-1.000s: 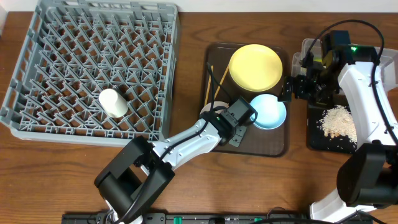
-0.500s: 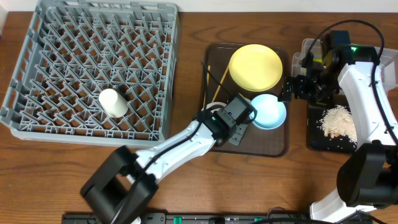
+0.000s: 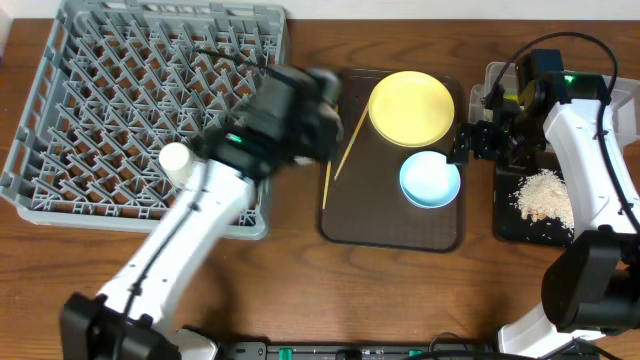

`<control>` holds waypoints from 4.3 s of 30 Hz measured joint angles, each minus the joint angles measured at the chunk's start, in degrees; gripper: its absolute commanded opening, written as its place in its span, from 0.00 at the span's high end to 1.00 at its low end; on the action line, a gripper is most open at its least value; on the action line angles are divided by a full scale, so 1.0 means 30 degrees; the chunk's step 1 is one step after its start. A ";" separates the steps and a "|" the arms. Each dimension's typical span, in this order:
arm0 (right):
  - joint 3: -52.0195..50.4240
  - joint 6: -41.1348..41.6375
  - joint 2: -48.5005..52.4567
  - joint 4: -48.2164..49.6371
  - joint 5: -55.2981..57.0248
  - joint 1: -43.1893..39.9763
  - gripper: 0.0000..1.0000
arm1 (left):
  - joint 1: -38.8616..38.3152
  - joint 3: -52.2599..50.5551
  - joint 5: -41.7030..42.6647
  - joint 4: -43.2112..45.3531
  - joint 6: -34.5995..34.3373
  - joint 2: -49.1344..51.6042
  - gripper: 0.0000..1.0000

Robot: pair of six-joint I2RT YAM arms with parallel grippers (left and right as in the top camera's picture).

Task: Sort waste into correct bins and load items into the dishwasher
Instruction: 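Lift the white bowl with the left gripper and carry it to the rack, then set the white bowl into the dish rack and open the left gripper, then move the left gripper over to the light-blue bowl on the tray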

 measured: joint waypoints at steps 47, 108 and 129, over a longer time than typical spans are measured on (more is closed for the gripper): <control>0.0000 0.0000 0.0000 -0.0066 -0.0007 0.0000 0.01 | 1.6269 0.0197 2.0101 0.8648 -0.7766 0.8174 0.94; 0.0000 0.0000 0.0000 -0.0481 -0.0007 0.0000 0.01 | 1.7872 0.0233 1.1810 0.2470 -0.2994 0.1086 0.02; 0.0000 0.2994 0.0000 -0.1916 0.4772 -0.2732 0.01 | 0.2098 0.0233 0.0729 -0.0576 -0.1056 0.0444 0.02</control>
